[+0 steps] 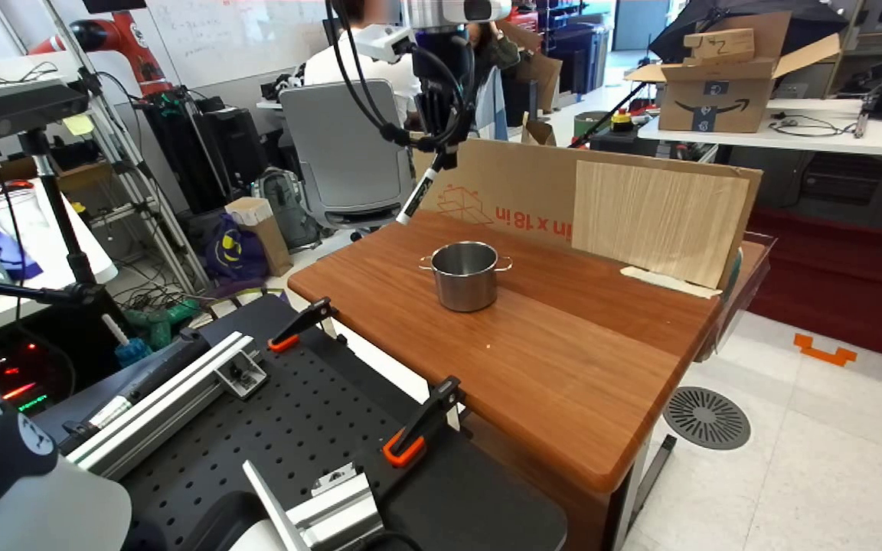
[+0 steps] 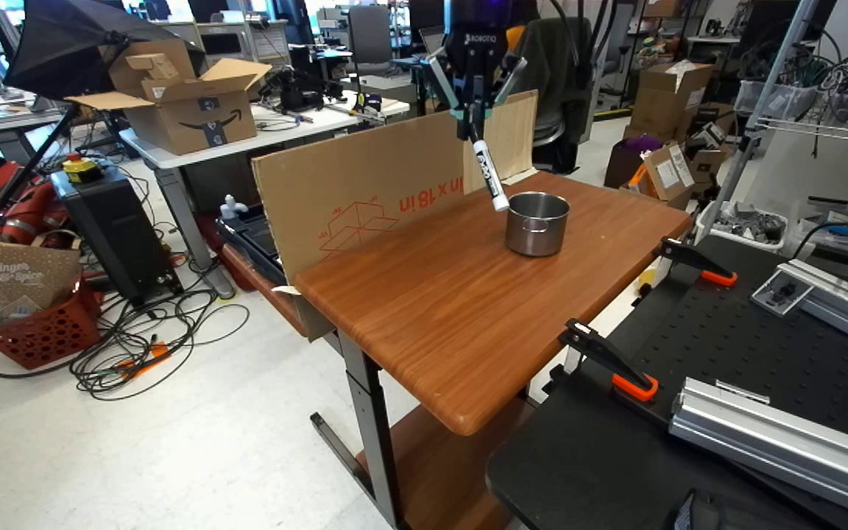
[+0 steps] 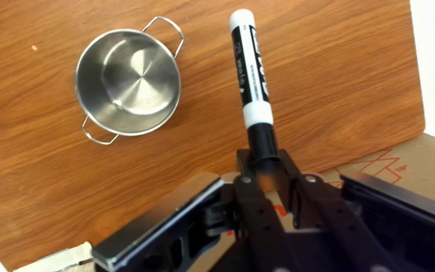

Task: Pick the marker from the pot and put it on the table

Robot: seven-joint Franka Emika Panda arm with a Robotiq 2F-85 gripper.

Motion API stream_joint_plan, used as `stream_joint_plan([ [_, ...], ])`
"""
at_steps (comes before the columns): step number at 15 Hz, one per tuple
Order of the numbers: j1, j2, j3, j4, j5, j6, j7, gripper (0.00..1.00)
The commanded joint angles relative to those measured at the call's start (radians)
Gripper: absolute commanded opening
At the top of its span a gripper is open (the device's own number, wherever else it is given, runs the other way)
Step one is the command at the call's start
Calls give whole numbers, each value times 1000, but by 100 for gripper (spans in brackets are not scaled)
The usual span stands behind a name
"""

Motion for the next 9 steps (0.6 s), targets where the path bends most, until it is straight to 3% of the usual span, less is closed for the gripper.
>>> stream_joint_plan([
  [1,-3,40,26,11,108,26,-22,5],
  [9,-13,205,46,79,307,133,-11,5],
])
